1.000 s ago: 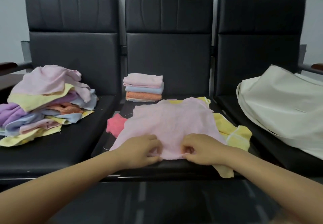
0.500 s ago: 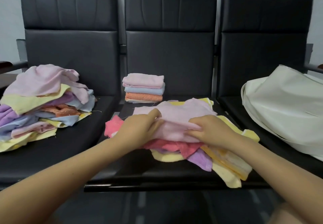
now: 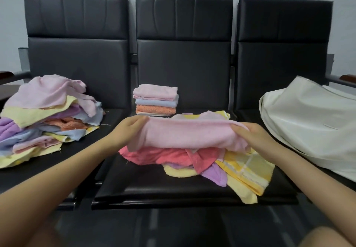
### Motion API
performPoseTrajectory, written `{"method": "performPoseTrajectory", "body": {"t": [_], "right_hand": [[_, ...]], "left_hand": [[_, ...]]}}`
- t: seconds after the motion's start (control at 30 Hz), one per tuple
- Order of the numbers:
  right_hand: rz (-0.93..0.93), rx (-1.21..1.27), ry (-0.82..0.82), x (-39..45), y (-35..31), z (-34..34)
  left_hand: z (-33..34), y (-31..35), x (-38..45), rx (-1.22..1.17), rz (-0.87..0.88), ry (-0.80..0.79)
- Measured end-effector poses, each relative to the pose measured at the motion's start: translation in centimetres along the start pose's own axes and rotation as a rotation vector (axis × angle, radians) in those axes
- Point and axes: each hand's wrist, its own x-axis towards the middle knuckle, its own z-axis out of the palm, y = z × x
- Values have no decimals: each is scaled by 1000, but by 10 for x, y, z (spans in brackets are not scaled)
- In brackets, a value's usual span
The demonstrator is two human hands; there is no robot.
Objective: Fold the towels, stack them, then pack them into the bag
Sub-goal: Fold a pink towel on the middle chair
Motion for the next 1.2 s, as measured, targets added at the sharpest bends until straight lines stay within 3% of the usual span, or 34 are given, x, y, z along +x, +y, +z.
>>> {"method": "performPoseTrajectory", "body": {"t": [0.1, 0.23, 0.37, 0.43, 0.53, 0.67, 0.93, 1.1, 1.2], "right_hand": [[33, 1, -45, -13, -3, 4], [104, -121, -128, -30, 0, 5], [166, -440, -313, -47, 6, 10], [213, -413, -422, -55, 11, 9], [215, -460, -457, -59, 13, 4], [180, -378, -320, -48, 11, -5], [66, 107, 198, 1, 4, -11], [71, 246, 420, 39, -2, 10], [129, 279, 497, 62, 4, 22]], "left_hand": [[4, 11, -11, -85, -56, 18], [15, 14, -37, 10, -110, -76], [33, 11, -65, 114, -181, -269], [40, 6, -75, 199, -199, -386], [39, 6, -79, 261, -191, -461], [16, 17, -61, 207, -124, -321], [-5, 24, 4, 311, 31, 9], [5, 6, 49, 213, -30, 201], [14, -7, 67, 228, -52, 238]]}}
